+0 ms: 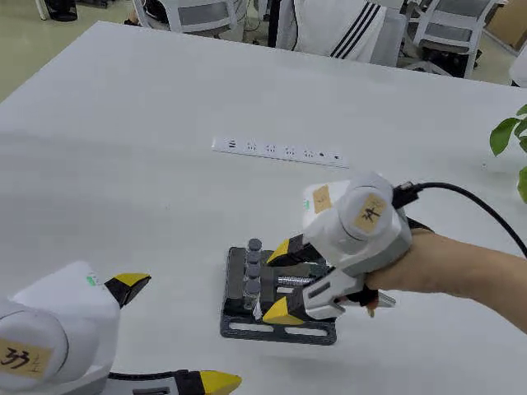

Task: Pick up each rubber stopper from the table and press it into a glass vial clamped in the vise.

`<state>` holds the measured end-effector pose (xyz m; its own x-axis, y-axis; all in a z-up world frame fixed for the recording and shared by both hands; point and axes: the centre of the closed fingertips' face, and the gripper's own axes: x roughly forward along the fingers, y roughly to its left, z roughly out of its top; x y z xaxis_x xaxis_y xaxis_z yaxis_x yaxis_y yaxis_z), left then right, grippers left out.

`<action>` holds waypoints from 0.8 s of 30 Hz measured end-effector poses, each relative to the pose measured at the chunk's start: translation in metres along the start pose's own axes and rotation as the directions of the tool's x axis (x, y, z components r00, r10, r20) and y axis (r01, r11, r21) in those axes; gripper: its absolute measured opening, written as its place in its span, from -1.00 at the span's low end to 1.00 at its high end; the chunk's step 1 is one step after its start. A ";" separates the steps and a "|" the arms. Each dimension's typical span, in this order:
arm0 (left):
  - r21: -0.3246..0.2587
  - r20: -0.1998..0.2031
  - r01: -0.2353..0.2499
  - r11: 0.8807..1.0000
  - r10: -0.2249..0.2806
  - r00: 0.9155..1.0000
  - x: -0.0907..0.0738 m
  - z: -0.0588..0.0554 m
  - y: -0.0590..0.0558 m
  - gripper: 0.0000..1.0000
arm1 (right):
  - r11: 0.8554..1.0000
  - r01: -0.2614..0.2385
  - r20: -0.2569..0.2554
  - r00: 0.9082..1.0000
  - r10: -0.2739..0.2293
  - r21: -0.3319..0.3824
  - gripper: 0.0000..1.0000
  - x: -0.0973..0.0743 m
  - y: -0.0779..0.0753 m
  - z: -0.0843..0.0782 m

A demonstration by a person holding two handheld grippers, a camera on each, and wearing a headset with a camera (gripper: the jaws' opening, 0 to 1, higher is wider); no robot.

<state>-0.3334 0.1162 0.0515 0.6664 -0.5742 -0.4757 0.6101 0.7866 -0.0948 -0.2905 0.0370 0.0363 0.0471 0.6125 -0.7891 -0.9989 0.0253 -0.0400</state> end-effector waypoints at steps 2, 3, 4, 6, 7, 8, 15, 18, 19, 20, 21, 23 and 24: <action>0.010 -0.003 0.006 1.000 -0.006 1.000 0.000 -0.001 0.000 0.86 | 0.999 0.030 0.036 0.999 -0.032 0.033 -0.01 -0.007 0.002 -0.007; 0.012 -0.005 0.008 1.000 -0.008 1.000 0.000 -0.001 0.000 0.86 | 0.997 0.050 0.048 0.997 -0.053 0.064 0.03 -0.011 0.002 -0.012; 0.015 -0.006 0.008 1.000 -0.008 1.000 0.000 -0.002 0.001 0.86 | 0.995 0.058 0.053 0.997 -0.062 0.086 0.09 -0.014 0.003 -0.017; 0.018 -0.008 0.007 1.000 -0.007 1.000 -0.001 -0.003 0.002 0.87 | 0.987 0.091 0.078 0.992 -0.102 0.130 0.17 -0.022 0.005 -0.025; 0.018 -0.009 0.007 1.000 -0.007 1.000 -0.002 -0.003 0.003 0.86 | 0.984 0.100 0.086 0.990 -0.113 0.147 0.22 -0.025 0.005 -0.028; 0.019 -0.010 0.006 1.000 -0.006 1.000 -0.002 -0.004 0.003 0.87 | 0.979 0.107 0.091 0.988 -0.124 0.174 0.26 -0.029 0.008 -0.035; 0.021 -0.012 -0.001 1.000 0.001 1.000 -0.007 -0.006 0.007 0.87 | 0.942 0.165 0.126 0.970 -0.209 0.294 0.73 -0.044 0.019 -0.059; 0.018 -0.012 -0.005 1.000 0.005 1.000 -0.008 -0.007 0.008 0.87 | 0.927 0.181 0.118 0.966 -0.231 0.327 0.90 -0.047 0.027 -0.068; 0.018 -0.011 -0.006 1.000 0.006 1.000 -0.009 -0.007 0.008 0.87 | 0.925 0.184 0.121 0.964 -0.235 0.333 0.93 -0.047 0.028 -0.069; 0.018 -0.011 -0.007 1.000 0.007 1.000 -0.009 -0.007 0.008 0.87 | 0.923 0.184 0.125 0.963 -0.238 0.339 0.96 -0.047 0.030 -0.069; 0.017 -0.013 -0.006 1.000 0.006 1.000 -0.010 -0.008 0.008 0.87 | 0.917 0.188 0.123 0.962 -0.244 0.353 0.99 -0.047 0.032 -0.071; 0.013 -0.019 -0.004 1.000 0.004 1.000 -0.011 -0.009 0.007 0.88 | 0.906 0.194 0.132 0.957 -0.259 0.376 0.98 -0.047 0.033 -0.073; 0.011 -0.021 0.000 1.000 0.001 1.000 -0.011 -0.009 0.007 0.88 | 0.900 0.194 0.136 0.955 -0.265 0.390 0.98 -0.047 0.033 -0.073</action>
<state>-0.3404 0.1296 0.0481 0.6576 -0.5689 -0.4940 0.6147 0.7842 -0.0847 -0.3256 -0.0484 0.0271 0.3092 0.6855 -0.6592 -0.8918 0.4497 0.0493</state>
